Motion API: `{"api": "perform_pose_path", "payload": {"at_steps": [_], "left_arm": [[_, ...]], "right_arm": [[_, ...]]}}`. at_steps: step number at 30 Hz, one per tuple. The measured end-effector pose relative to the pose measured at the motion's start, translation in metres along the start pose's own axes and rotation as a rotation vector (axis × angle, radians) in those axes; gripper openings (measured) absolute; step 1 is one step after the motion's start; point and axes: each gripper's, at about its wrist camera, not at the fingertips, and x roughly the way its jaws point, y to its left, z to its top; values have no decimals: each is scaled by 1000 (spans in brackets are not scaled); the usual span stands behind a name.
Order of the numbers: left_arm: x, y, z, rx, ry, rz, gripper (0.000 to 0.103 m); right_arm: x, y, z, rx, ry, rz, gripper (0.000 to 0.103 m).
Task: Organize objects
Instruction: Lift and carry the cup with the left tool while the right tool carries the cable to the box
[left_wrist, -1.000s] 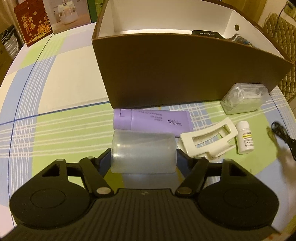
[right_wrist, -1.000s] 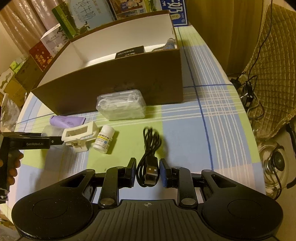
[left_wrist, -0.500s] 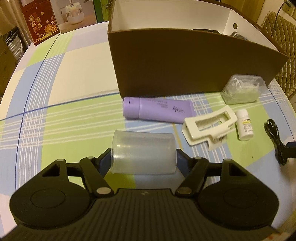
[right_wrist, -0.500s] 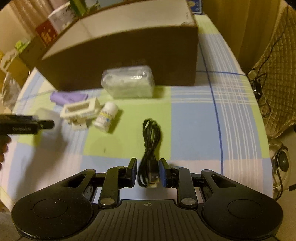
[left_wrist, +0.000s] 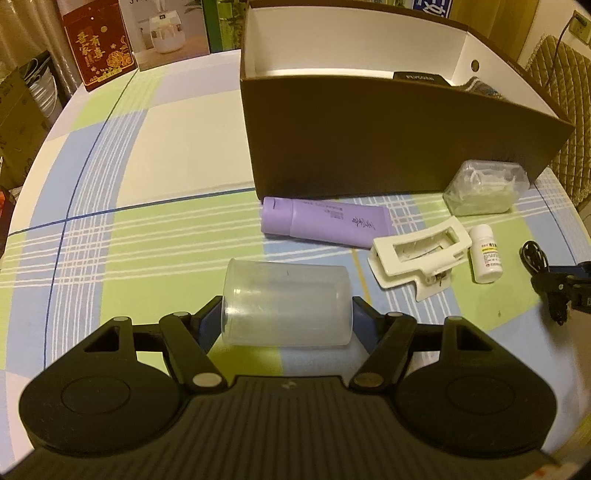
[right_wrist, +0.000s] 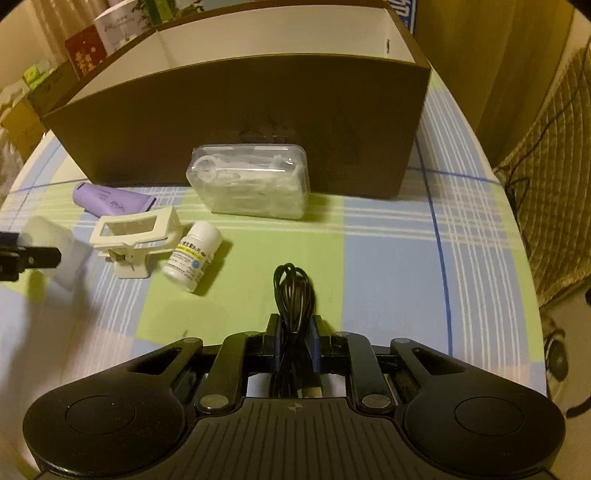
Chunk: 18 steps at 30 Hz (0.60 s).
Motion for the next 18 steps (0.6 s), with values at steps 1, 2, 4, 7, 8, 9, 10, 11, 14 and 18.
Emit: {"api": "perform_pose_path", "payload": {"at_steps": [1,2,4,7,8,9,10,11,14,18], "left_arm": [[-2,0,0,-1,-2,-1,68],[-3,0,1,-1,-4,-1,68],[-7,-1,1,-1,-10,-4,68],[-14,-3,4,1,-20,-8,68],[-17,-4,5,2,-26,-13,68],[-21,-5,7,5,-35,-18,68],[-24,-6,9,9,-44,-19,68],[-27,-8,11,14,-52,-22,68],[-37,-12,19,25,-76,-33,68],[-50,-17,32,42,-122,-48,68]], "right_arm": [[0,0,0,0,1,4,12],[-1,-1,-1,3,2,11,12],[-3,-2,-2,16,8,30,12],[-12,-3,-4,31,1,64,11],[-15,-2,-4,35,-4,75,11],[-19,-2,-3,40,-10,88,11],[-23,-2,-2,48,-18,102,11],[-27,-1,0,54,-28,114,10],[-37,3,7,69,-66,153,10],[-54,10,21,72,-134,206,10]]}}
